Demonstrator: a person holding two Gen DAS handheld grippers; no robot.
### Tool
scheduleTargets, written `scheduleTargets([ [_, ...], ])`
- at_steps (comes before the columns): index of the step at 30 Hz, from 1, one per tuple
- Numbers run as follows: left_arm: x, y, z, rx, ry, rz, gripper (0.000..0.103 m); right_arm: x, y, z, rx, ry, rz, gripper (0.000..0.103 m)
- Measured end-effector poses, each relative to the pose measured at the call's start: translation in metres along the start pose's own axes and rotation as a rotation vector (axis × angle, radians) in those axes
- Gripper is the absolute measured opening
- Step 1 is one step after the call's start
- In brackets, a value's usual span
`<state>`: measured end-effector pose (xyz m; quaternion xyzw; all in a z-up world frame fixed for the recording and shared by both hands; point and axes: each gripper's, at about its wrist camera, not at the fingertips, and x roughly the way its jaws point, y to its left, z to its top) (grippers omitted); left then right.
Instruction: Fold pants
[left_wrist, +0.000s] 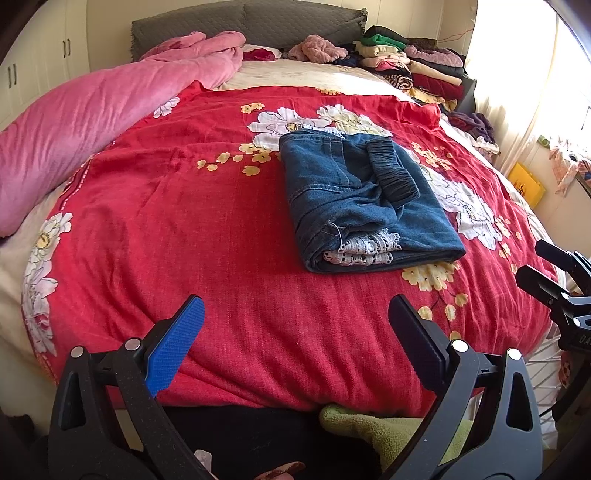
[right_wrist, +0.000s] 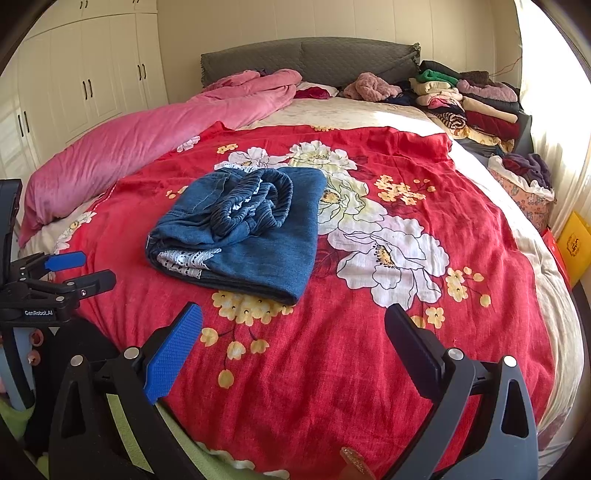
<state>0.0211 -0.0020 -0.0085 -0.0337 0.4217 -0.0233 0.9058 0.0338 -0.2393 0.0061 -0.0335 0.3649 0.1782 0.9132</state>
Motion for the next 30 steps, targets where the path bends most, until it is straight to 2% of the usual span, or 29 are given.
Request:
scheduleTargets([
  [30,-0.0012,0.0038,0.0018,0.003,0.004,0.033,0.093,-0.0001,-0.0005,-0.0005,0.005,0.004,-0.005,0.098],
])
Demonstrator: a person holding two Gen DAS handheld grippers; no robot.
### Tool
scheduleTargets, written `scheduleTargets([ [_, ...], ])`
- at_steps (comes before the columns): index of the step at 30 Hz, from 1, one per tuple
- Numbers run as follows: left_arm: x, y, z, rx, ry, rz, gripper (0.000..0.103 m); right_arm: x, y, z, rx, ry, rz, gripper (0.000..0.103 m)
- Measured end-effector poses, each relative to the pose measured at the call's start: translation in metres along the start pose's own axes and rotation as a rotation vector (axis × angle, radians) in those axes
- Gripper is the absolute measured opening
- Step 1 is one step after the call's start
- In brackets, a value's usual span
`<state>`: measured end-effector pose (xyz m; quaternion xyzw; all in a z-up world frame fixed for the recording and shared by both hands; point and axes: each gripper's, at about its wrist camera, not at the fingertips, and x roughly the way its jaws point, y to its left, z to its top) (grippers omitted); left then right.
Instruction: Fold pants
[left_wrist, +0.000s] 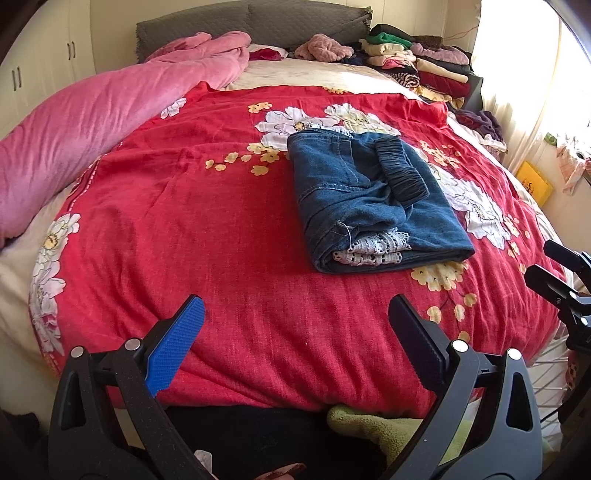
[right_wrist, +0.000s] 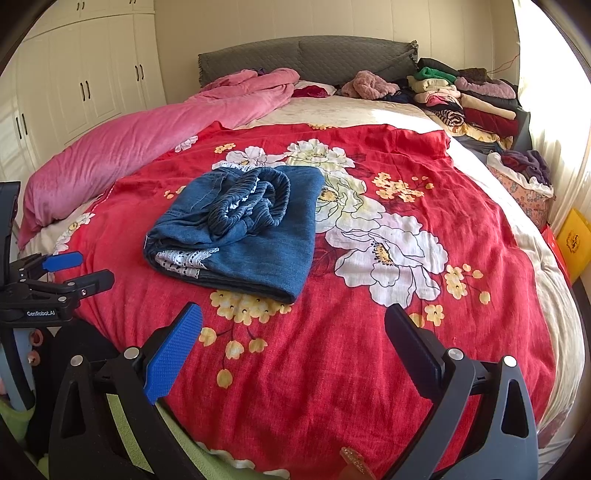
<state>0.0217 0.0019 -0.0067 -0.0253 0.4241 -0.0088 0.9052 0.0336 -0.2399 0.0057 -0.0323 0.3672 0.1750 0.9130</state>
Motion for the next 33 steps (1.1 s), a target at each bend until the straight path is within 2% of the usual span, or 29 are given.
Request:
scheduleTargets([
  [23,0.0,-0.001,0.0,0.001,-0.001,0.006,0.093,0.002,-0.006,-0.002,0.017,0.002,-0.017,0.098],
  [30,0.007,0.014,0.001,-0.015,0.024,0.035,0.093,0.018,-0.032,0.0,0.067,0.026,-0.047,0.098],
  [33,0.015,0.031,0.008,-0.043,0.044,0.086,0.093,0.026,-0.06,0.002,0.102,0.022,-0.091,0.098],
])
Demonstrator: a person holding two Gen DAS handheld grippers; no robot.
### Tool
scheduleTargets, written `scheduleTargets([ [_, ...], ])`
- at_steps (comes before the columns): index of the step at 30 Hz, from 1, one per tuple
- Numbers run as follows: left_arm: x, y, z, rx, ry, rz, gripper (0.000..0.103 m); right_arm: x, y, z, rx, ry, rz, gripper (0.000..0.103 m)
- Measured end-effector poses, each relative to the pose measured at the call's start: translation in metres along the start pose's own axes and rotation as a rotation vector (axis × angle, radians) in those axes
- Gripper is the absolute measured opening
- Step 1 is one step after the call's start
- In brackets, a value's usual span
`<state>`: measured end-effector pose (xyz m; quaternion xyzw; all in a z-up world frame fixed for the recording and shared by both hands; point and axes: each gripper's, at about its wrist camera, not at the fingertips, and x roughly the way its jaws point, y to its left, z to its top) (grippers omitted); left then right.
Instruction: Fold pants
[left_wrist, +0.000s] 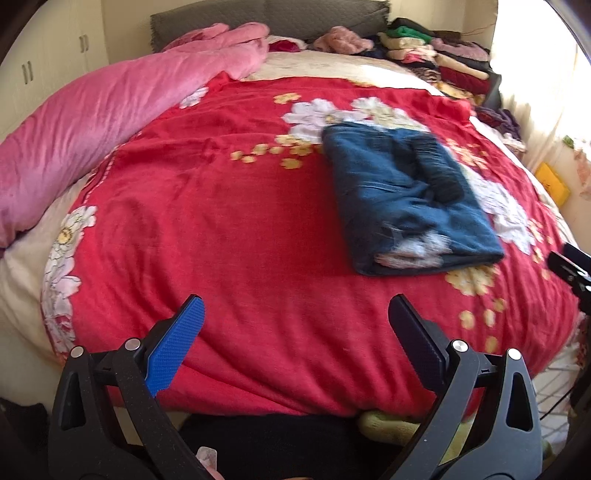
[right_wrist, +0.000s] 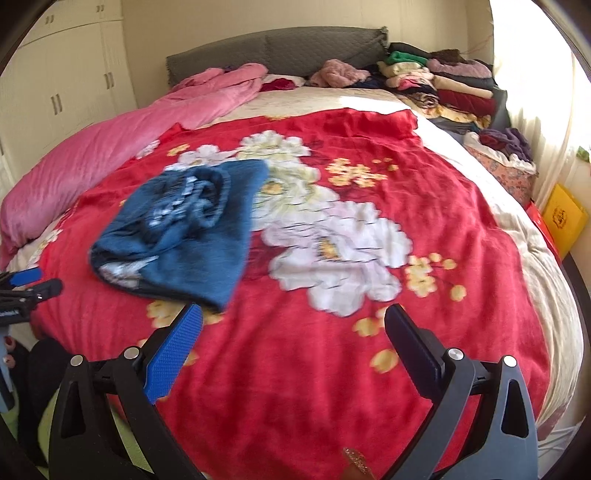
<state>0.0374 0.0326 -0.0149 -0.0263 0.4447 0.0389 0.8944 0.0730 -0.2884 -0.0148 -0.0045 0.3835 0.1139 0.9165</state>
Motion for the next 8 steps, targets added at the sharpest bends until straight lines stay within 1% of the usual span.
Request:
scheduleTargets([
  [1,0.005,0.009,0.005,-0.016,0.018,0.011,0.093,0.004,-0.012,0.003,0.015,-0.005,-0.025,0.098],
  [3,0.017,0.04,0.021,-0.07,0.057,0.024,0.093,0.012,-0.042,0.01,0.054,-0.011,-0.076,0.098],
  [5,0.029,0.065,0.037,-0.096,0.07,0.043,0.093,0.025,-0.088,0.024,0.103,-0.011,-0.168,0.098],
  [6,0.042,0.085,0.05,-0.11,0.083,0.09,0.093,0.031,-0.106,0.029,0.117,-0.008,-0.198,0.098],
  [7,0.051,0.096,0.059,-0.118,0.092,0.123,0.093,0.043,-0.132,0.037,0.135,0.009,-0.251,0.098],
  [8,0.062,0.111,0.07,-0.13,0.104,0.154,0.093,0.051,-0.149,0.042,0.148,0.018,-0.283,0.098],
])
